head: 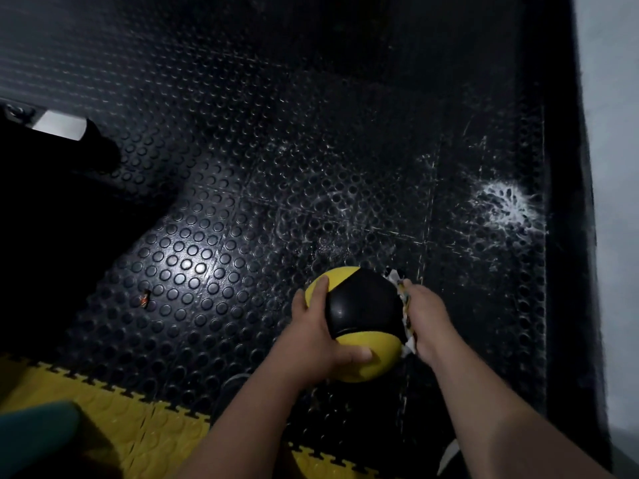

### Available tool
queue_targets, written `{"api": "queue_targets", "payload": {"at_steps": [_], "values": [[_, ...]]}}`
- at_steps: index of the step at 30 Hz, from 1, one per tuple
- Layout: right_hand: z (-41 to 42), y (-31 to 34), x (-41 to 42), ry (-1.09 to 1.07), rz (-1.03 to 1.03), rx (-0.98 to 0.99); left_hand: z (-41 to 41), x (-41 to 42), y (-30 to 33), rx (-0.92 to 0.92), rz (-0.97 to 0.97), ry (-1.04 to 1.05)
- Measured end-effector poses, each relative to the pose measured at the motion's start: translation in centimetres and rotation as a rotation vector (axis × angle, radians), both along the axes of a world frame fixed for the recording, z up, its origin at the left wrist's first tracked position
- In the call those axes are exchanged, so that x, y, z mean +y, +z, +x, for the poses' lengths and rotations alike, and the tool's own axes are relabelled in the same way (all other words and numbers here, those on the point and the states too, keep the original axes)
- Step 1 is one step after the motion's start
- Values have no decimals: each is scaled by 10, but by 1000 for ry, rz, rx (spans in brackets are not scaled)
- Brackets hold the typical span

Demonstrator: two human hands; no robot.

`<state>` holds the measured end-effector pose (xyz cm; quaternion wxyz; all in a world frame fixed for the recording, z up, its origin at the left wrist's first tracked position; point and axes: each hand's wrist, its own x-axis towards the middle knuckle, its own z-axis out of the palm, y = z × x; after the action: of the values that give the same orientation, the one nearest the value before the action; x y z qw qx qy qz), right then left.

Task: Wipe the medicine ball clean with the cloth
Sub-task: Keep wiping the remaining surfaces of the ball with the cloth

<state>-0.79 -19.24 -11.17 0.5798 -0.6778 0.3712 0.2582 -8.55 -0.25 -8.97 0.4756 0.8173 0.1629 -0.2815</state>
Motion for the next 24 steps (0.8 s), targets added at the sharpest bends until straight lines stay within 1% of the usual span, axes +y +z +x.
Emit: {"api": "queue_targets", "payload": {"at_steps": [2,3,5,8,10,11,13,15,16,18,19,20,22,23,24], "values": [[-19,12,6,-30,-37,-206,6,11,-1,-64,-150,140],[-30,16,9,-35,-40,-260,7,16,-2,-64,-189,185],[-47,13,10,10,-81,-276,4,21,-6,-10,-211,195],[-50,6,12,72,-246,-226,-3,16,-11,126,-156,155],[-50,7,17,83,-316,-275,-6,6,-8,177,-175,218],[-52,8,20,106,-316,-336,-5,1,-7,188,-173,249],[-58,14,25,245,-299,-399,-1,-3,-5,201,-162,272],[-54,6,20,323,-269,-320,1,-2,-4,197,-164,273],[-46,4,15,304,-263,-209,1,-2,-4,191,-167,276],[-29,-11,5,135,-166,-22,-2,-5,-3,174,-164,281],[-24,-14,7,85,-153,-1,-3,-7,-4,167,-165,284],[-23,-6,14,80,-201,-40,-3,-9,-4,161,-160,288],[-34,15,33,167,-373,-198,0,-6,-6,158,-148,305],[-44,24,44,220,-419,-291,1,-3,-9,160,-145,315],[-58,36,53,252,-419,-372,3,0,-8,150,-137,311]]}}
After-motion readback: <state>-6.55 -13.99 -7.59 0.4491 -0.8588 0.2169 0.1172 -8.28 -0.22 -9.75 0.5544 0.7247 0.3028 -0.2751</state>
